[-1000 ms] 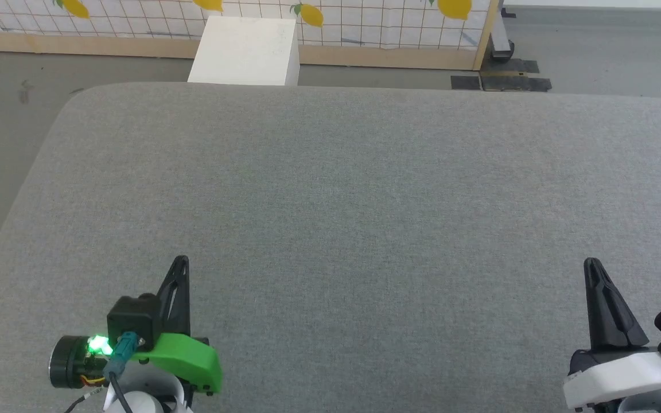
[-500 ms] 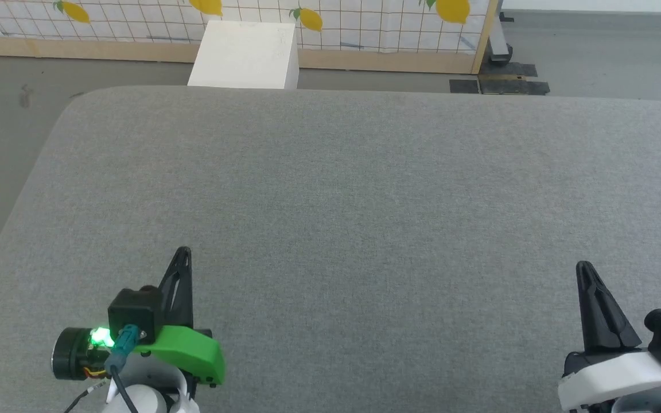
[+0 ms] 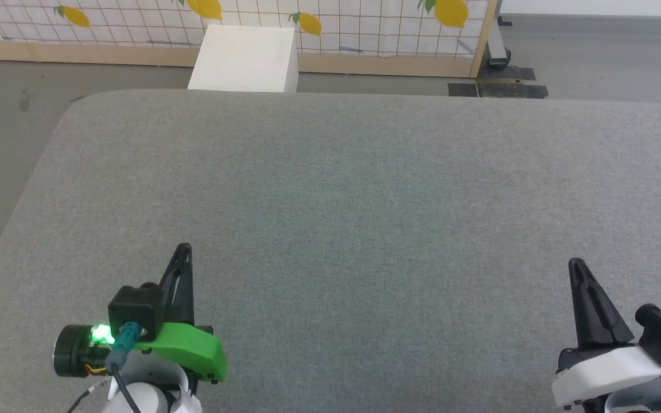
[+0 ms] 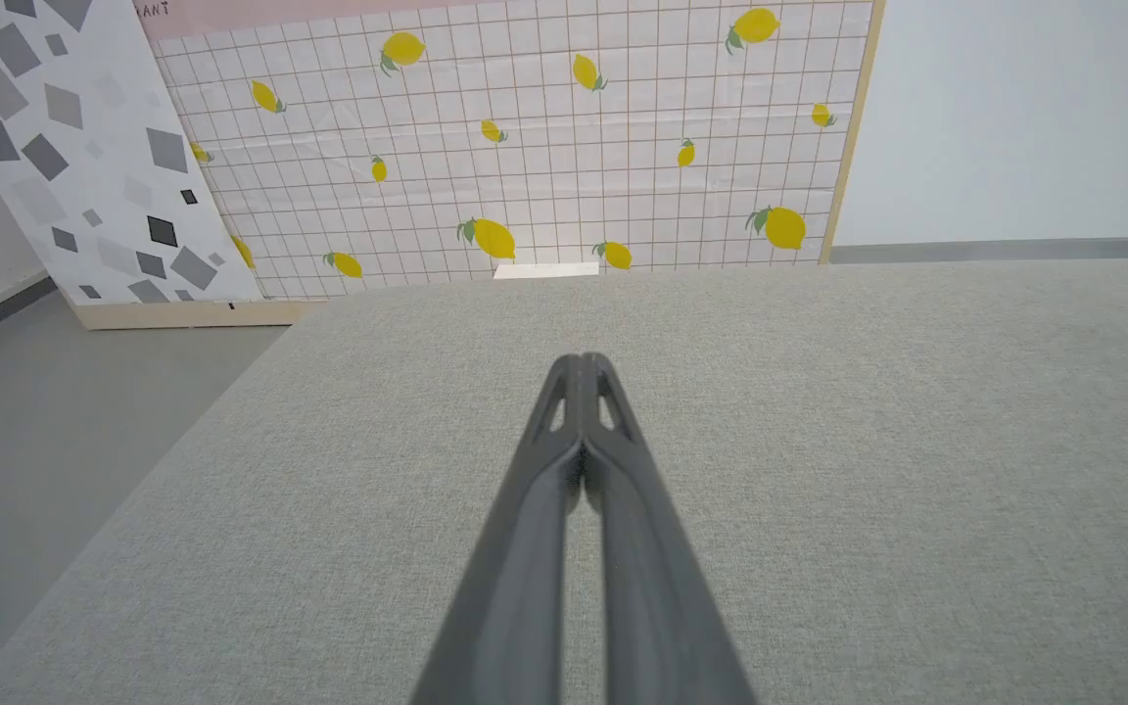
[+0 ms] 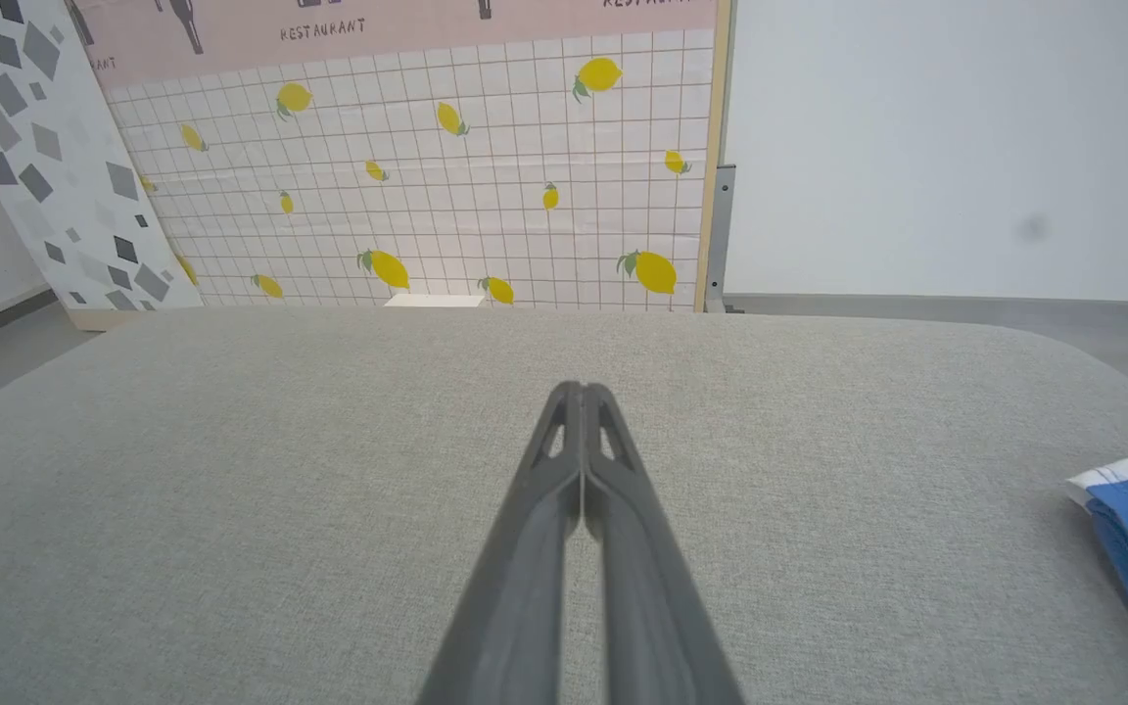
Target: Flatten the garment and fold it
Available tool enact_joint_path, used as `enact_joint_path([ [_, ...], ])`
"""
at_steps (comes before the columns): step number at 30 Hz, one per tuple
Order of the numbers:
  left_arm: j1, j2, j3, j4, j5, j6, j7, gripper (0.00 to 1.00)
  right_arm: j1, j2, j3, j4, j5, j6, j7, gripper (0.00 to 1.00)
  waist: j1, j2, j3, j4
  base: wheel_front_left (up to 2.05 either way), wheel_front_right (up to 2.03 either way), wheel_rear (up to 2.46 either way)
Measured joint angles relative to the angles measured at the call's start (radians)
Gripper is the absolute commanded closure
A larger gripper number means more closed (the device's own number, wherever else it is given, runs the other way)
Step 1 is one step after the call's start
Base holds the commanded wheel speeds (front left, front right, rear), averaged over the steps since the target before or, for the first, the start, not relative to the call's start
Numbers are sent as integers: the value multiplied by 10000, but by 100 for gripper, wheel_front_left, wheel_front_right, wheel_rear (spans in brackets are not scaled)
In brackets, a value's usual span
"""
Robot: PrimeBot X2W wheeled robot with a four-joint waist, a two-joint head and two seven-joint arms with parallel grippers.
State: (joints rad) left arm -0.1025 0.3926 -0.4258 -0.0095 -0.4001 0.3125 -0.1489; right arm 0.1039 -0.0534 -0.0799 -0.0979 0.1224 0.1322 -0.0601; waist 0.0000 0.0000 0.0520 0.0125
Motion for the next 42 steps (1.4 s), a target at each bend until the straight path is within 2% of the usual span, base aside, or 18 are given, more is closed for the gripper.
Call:
enact_joint_path([
  [42,416,-1557,1946,25,1833,-1448,686,100,-410,2,362,447,-546,0,265,100,0,0,-244,-58,0,0,0],
])
